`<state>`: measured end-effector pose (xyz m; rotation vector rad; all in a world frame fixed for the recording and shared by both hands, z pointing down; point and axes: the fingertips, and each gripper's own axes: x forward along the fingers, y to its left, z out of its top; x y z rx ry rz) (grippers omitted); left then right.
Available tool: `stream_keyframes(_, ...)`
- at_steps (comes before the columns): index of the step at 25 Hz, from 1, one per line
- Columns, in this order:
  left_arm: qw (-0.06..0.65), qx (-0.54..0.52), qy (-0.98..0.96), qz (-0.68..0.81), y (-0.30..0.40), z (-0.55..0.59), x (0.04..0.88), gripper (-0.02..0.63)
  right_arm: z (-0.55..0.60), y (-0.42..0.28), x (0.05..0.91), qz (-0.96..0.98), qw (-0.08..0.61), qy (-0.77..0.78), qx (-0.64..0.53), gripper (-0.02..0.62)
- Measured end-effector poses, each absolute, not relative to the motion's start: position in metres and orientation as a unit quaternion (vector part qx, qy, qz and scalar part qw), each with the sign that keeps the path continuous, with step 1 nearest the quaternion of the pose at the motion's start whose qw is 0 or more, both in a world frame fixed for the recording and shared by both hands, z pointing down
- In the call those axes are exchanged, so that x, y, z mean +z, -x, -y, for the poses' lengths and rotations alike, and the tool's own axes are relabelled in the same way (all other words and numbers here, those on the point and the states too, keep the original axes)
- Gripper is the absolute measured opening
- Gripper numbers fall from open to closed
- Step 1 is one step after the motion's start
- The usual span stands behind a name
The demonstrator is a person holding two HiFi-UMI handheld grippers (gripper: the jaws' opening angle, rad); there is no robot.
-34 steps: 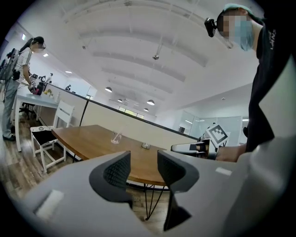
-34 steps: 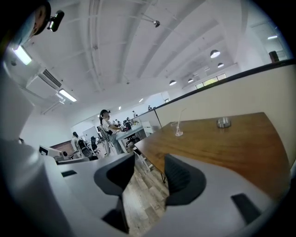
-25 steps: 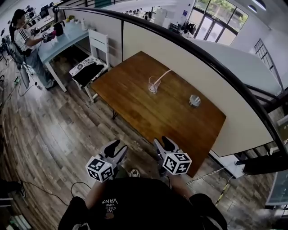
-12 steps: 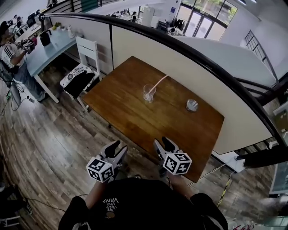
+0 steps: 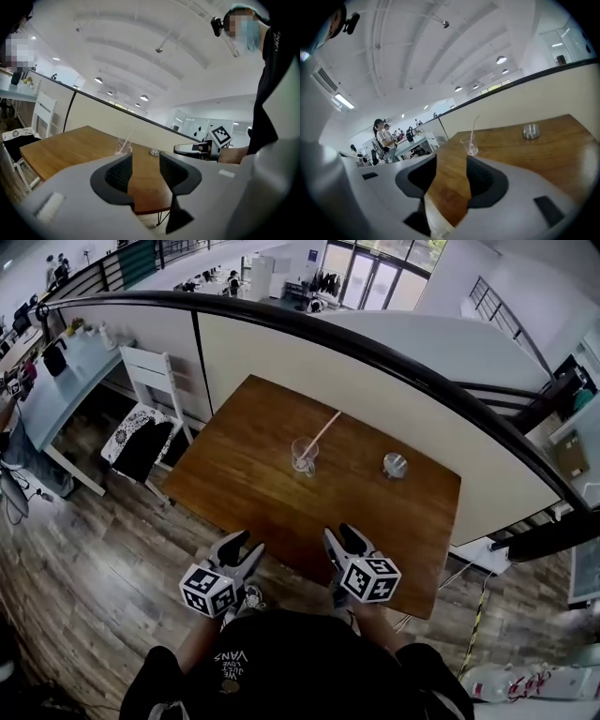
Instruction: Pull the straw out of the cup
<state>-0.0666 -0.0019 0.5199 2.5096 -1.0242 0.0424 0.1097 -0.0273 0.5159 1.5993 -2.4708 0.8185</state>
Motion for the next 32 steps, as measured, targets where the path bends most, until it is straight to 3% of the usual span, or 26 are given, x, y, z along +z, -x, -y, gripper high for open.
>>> stream_keyframes(14,0.215,0.054,-0.924,0.312,0.109,0.082,0.54,0.166,0.09,-0.094,0.528,0.753,0.026,-0.602,0.264,0.169)
stream_keyframes(32,0.225,0.041,-0.909,0.349,0.068,0.164,0.551,0.166,0.207,-0.111,0.542,0.777,0.062,-0.571,0.26,0.169)
